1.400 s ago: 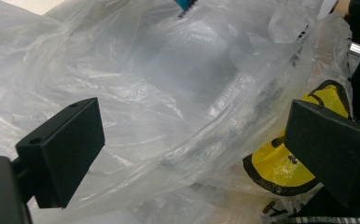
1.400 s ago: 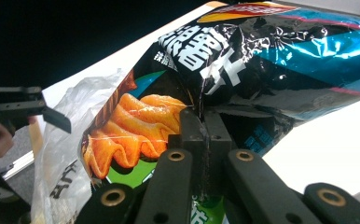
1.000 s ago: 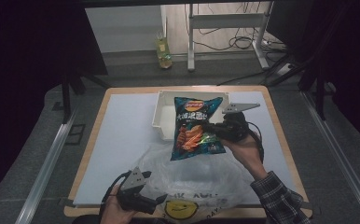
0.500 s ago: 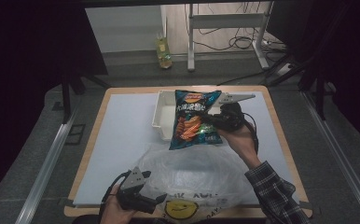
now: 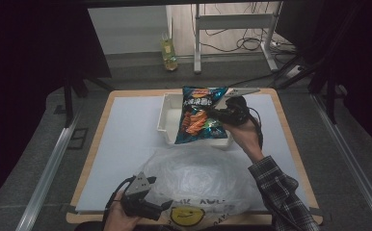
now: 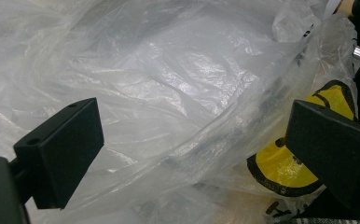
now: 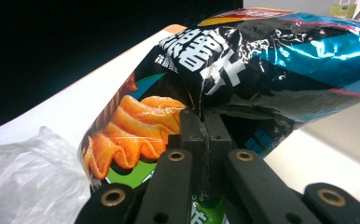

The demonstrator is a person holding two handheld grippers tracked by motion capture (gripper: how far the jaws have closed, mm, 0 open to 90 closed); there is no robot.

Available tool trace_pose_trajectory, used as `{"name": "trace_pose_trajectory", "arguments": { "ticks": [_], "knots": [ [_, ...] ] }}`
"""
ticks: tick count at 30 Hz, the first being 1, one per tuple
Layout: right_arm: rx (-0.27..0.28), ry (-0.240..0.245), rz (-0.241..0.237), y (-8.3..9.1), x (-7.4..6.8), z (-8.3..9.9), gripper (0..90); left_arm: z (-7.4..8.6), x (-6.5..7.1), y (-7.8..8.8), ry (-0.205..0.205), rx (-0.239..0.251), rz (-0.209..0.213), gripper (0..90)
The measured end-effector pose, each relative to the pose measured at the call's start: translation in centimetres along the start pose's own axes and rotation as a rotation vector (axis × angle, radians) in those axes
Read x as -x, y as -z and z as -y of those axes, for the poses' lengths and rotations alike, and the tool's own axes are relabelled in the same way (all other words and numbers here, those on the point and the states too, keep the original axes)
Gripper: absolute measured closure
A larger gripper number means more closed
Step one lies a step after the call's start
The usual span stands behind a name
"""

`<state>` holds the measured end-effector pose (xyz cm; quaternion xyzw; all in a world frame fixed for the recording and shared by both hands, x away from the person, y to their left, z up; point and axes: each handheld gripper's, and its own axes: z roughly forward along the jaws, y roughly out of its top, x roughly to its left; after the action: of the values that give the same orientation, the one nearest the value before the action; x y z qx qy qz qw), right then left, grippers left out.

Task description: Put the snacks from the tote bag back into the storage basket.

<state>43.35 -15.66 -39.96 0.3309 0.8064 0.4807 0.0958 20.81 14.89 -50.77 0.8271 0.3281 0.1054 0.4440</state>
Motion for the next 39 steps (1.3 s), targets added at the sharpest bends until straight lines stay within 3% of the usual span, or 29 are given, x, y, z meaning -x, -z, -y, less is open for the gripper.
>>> {"name": "trace_pose_trajectory", "arguments": {
  "ticks": [10,31,39],
  "knots": [
    [-0.006,-0.012,0.034,-1.0,1.8,-0.4,89.4,0.0,0.0,0.0,0.001,-0.004,0.001,4.2],
    [-0.001,-0.069,0.130,-2.3,7.5,0.1,89.4,0.1,-0.1,-0.2,0.008,-0.019,0.009,4.0],
    [-0.002,-0.091,0.135,-2.7,8.4,0.6,89.3,0.1,0.0,-0.2,0.007,-0.023,0.011,3.9]
  ]
}}
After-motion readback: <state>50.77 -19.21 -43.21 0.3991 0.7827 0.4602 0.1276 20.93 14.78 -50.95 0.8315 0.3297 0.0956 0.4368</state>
